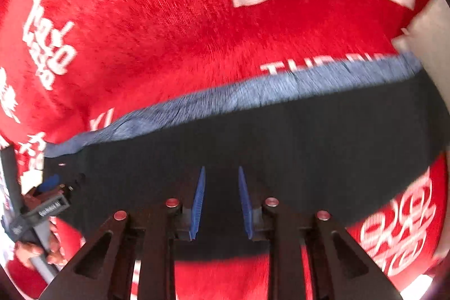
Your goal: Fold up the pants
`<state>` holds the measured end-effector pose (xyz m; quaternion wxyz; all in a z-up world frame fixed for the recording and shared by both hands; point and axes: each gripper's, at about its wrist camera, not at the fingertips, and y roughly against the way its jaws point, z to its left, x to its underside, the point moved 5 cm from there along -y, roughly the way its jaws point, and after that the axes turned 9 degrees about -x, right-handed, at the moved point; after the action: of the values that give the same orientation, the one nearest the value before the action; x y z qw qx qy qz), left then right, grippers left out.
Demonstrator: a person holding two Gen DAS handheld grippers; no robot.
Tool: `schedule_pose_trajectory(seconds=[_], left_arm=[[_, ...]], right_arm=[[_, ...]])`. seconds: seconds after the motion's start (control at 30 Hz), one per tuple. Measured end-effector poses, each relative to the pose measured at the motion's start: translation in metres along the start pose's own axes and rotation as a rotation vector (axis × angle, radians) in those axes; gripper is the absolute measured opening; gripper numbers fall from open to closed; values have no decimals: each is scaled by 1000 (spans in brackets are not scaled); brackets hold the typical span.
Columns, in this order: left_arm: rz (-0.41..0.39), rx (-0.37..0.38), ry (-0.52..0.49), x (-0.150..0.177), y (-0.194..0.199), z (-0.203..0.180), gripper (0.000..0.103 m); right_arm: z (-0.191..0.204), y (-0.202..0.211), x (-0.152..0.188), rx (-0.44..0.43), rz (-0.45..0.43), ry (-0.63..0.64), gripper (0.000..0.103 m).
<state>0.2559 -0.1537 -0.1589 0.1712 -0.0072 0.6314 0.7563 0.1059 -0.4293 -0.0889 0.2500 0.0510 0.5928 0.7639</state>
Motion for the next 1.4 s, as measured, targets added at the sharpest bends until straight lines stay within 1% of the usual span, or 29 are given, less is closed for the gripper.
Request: schedule_pose_trajectory(seconds=[0.1, 0.13, 0.17, 0.23, 0.3, 0.37, 0.4, 0.43, 0.47, 0.5, 0.6, 0.63, 0.67, 0.7, 0.73, 0.8, 0.83, 0.87, 0.9, 0.97, 1.07, 1.1, 1.13, 1.17, 1.2, 1.23, 1.27, 1.3, 1.4], left_arm=[[19, -60, 59, -21, -26, 5, 103], [23, -42, 90, -26, -33, 9, 103], [17, -34, 122, -30, -37, 14, 103], [36, -98, 154, -40, -46, 28, 103], [61, -116, 190, -46, -51, 46, 103], [56, -127, 197, -48, -48, 64, 103], [37, -148, 190, -48, -45, 77, 103], [28, -161, 182, -48, -43, 87, 103], [28, -171, 176, -48, -44, 96, 103], [33, -191, 172, -46, -46, 107, 103], [60, -261, 187, -37, -58, 140, 103], [76, -265, 204, -29, -64, 152, 103], [79, -241, 222, -16, -66, 158, 103], [70, -218, 230, -14, -68, 162, 103], [65, -224, 211, -14, -68, 164, 103], [74, -231, 180, -15, -62, 170, 103], [73, -235, 176, -14, -56, 172, 103], [65, -225, 173, -12, -50, 173, 103], [52, -202, 167, -7, -42, 175, 103], [47, -194, 149, 10, -30, 179, 103], [77, -253, 104, 43, -34, 186, 103], [107, -263, 91, 54, -45, 189, 103], [84, -235, 104, 60, -47, 192, 103], [50, -222, 109, 62, -45, 194, 103], [48, -230, 91, 63, -43, 192, 103], [55, -252, 72, 61, -40, 189, 103], [67, -271, 53, 60, -38, 186, 103], [82, -289, 29, 58, -34, 182, 103], [88, -263, 17, 57, -19, 170, 103]], right_arm=[[-6, -24, -11, 48, 31, 41, 26], [-11, -30, -13, 48, 40, 37, 24], [-13, -30, -16, 43, 26, 39, 23], [-12, -28, -15, 55, 22, 56, 22], [-11, -25, -16, 86, 19, 66, 22], [-9, -15, -17, 131, -2, 47, 24], [-2, -10, -19, 102, -26, 32, 29], [7, -9, -20, 40, -33, 24, 29], [22, -14, -20, -29, -17, 33, 29], [35, -20, -21, -66, 3, 57, 29], [78, -49, -20, -117, 53, 159, 29], [85, -58, -20, -107, 65, 175, 29], [87, -69, -21, -60, 74, 196, 28], [86, -72, -24, -42, 63, 211, 27], [83, -73, -29, -30, 54, 216, 25], [72, -66, -35, -22, 49, 192, 24], [67, -61, -36, 12, 46, 183, 25], [56, -52, -34, 64, 45, 173, 29], [50, -40, -32, 87, 44, 158, 30], [50, -24, -23, 46, 46, 149, 30], [54, 0, 8, 41, 65, 190, 31], [58, 0, 25, 51, 85, 218, 36], [59, -4, 34, 63, 100, 233, 47], [57, -12, 47, 85, 125, 246, 51], [51, -24, 59, 107, 151, 252, 52], [43, -17, 67, 102, 97, 275, 54], [43, -14, 68, 104, 83, 284, 55], [43, -14, 69, 110, 102, 287, 56], [39, -3, 69, 79, 116, 250, 56]])
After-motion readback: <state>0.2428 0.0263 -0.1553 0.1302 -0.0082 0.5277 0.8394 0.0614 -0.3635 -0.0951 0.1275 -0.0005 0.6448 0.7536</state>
